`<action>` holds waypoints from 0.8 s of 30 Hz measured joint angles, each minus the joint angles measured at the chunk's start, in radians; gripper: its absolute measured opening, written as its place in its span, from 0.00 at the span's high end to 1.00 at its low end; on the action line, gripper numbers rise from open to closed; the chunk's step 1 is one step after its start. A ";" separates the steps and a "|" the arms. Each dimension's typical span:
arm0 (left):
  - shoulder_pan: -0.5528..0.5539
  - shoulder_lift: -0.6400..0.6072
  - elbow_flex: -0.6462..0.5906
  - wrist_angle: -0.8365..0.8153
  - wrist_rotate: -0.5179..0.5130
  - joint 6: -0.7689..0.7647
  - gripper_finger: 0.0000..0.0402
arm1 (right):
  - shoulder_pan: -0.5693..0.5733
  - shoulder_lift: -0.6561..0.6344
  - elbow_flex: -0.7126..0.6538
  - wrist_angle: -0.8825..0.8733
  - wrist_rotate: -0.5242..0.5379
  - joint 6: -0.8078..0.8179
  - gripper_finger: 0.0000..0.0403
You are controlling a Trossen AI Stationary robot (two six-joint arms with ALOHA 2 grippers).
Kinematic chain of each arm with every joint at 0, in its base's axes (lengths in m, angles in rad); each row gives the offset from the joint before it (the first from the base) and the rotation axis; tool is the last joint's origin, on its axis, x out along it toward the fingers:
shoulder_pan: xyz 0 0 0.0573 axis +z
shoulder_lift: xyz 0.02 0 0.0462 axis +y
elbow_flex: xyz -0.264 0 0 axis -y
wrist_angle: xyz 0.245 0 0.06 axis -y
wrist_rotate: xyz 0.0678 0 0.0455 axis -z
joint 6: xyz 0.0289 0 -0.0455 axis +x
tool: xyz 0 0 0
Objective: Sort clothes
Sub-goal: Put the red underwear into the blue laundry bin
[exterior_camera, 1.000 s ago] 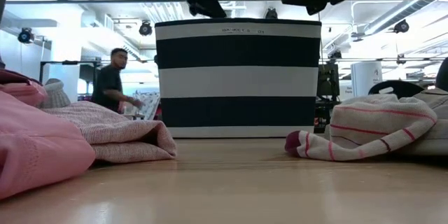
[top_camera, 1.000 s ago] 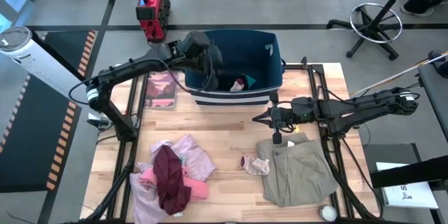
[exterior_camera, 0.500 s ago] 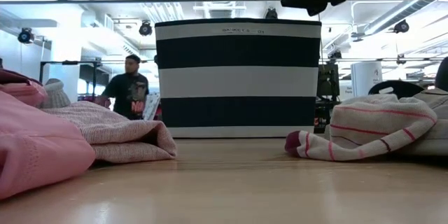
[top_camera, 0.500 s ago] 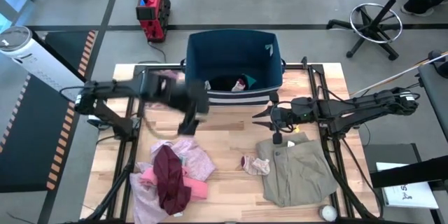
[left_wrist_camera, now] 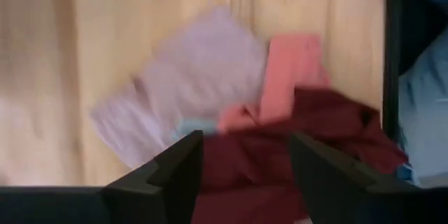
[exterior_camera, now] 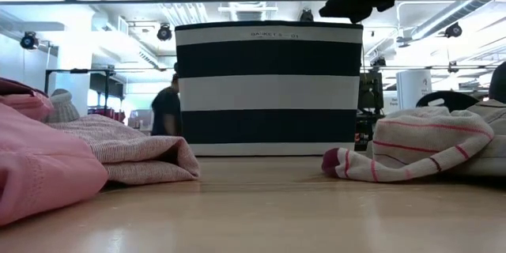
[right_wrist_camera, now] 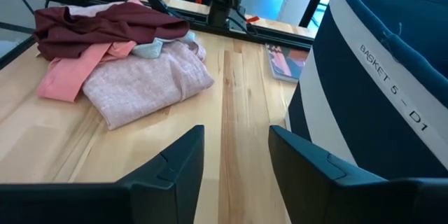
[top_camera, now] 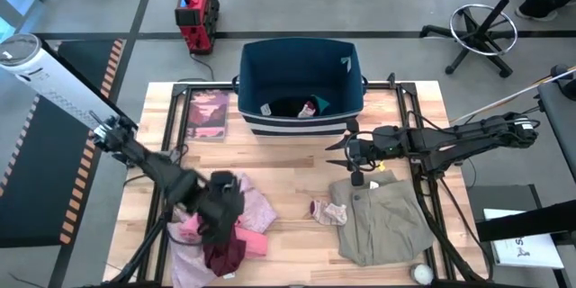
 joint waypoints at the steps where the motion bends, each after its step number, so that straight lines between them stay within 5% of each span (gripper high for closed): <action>1: -0.020 0.000 -0.023 -0.002 0.002 -0.048 0.51 | 0.000 0.000 0.000 0.000 0.000 -0.001 0.63; 13: -0.157 0.000 -0.268 0.129 0.173 -0.356 0.47 | 0.000 0.000 0.000 -0.002 0.000 0.000 0.60; 24: -0.167 0.000 -0.387 0.217 0.188 -0.371 0.39 | 0.000 0.000 0.000 -0.008 0.000 0.006 0.60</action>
